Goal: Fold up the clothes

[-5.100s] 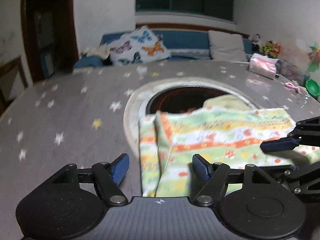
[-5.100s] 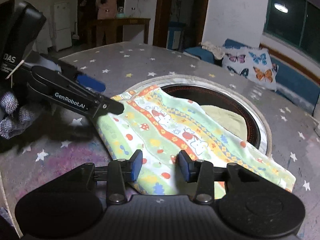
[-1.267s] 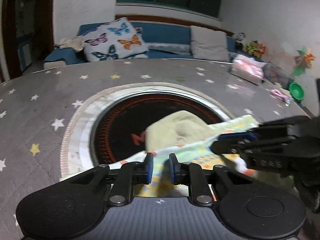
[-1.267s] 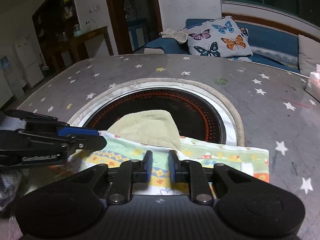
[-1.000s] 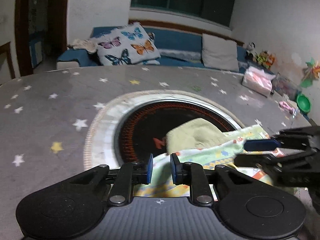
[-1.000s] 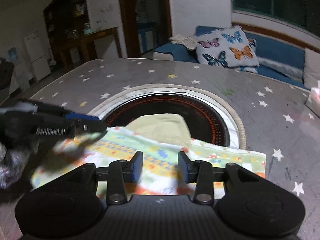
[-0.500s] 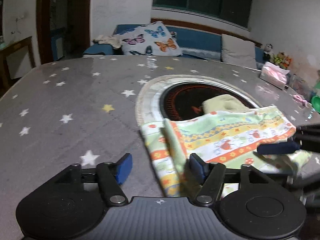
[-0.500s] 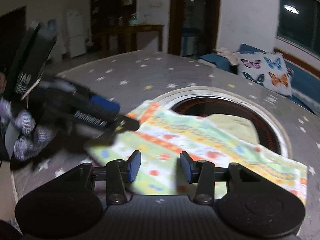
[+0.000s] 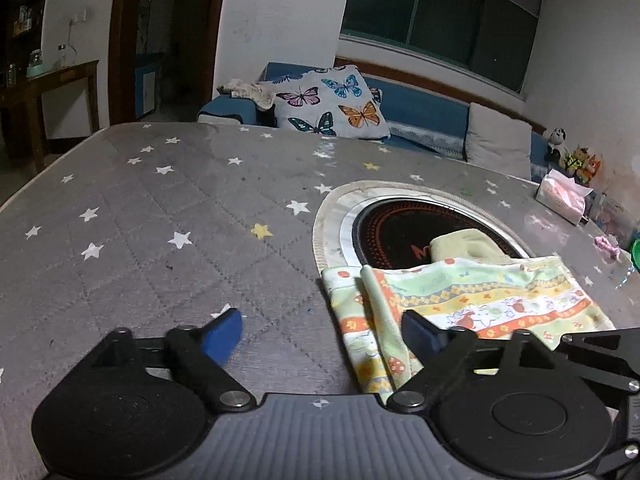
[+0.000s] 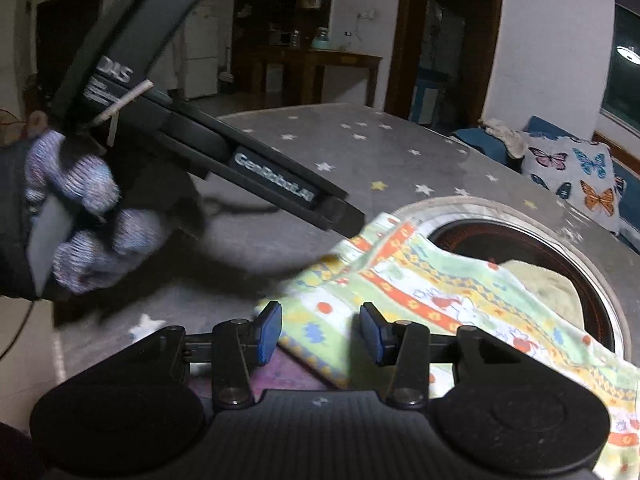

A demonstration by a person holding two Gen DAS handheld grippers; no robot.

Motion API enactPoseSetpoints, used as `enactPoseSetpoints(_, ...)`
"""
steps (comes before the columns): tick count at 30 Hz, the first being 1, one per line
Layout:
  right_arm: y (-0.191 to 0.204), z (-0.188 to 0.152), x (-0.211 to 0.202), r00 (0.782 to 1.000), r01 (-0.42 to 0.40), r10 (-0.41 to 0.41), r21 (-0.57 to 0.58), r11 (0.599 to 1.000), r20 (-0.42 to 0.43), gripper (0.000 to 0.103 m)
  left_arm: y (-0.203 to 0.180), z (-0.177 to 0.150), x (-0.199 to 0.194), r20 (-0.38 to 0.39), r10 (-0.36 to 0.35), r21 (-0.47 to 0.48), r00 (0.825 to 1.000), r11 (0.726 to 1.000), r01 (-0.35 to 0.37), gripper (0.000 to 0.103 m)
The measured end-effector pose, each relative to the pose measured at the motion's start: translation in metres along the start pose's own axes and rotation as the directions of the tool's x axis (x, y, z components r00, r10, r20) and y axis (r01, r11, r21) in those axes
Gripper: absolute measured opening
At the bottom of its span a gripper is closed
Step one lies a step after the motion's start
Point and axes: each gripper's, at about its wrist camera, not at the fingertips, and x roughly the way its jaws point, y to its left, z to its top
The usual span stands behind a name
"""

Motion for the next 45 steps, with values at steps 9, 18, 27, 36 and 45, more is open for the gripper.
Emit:
enactPoseSetpoints(9,0.015,0.001,0.007,1.0,0.001,-0.002,-0.051,0.999,-0.019,0.029,0.002,-0.001,0.005,-0.05,-0.064,-0.101,0.997,0.993,0.059,0.093)
enactPoseSetpoints(18,0.001,0.011,-0.018,0.999,-0.01,0.008,0.065,0.998,0.041,0.011,0.005,0.001,0.013,-0.114,-0.172,-0.295,0.978,0.946,0.132,0.089)
enactPoseSetpoints(27,0.001,0.012,-0.042,0.995,-0.062,0.054,0.089,0.994,0.09,0.01,0.006,-0.003,0.02,-0.138,-0.271,-0.46,0.953,0.869,0.181,0.042)
enactPoseSetpoints(36,-0.017,0.005,-0.056,0.993,-0.067,0.051,0.153,0.986,0.109,0.014,0.011,-0.008,0.023,-0.148,-0.273,-0.489,0.95,0.856,0.17,0.015)
enactPoseSetpoints(45,-0.111,-0.031,-0.068,0.971,0.223,-0.239,0.369,0.902,-0.003,0.015,0.008,-0.008,0.022,-0.148,-0.252,-0.463,0.956,0.872,0.158,0.015)
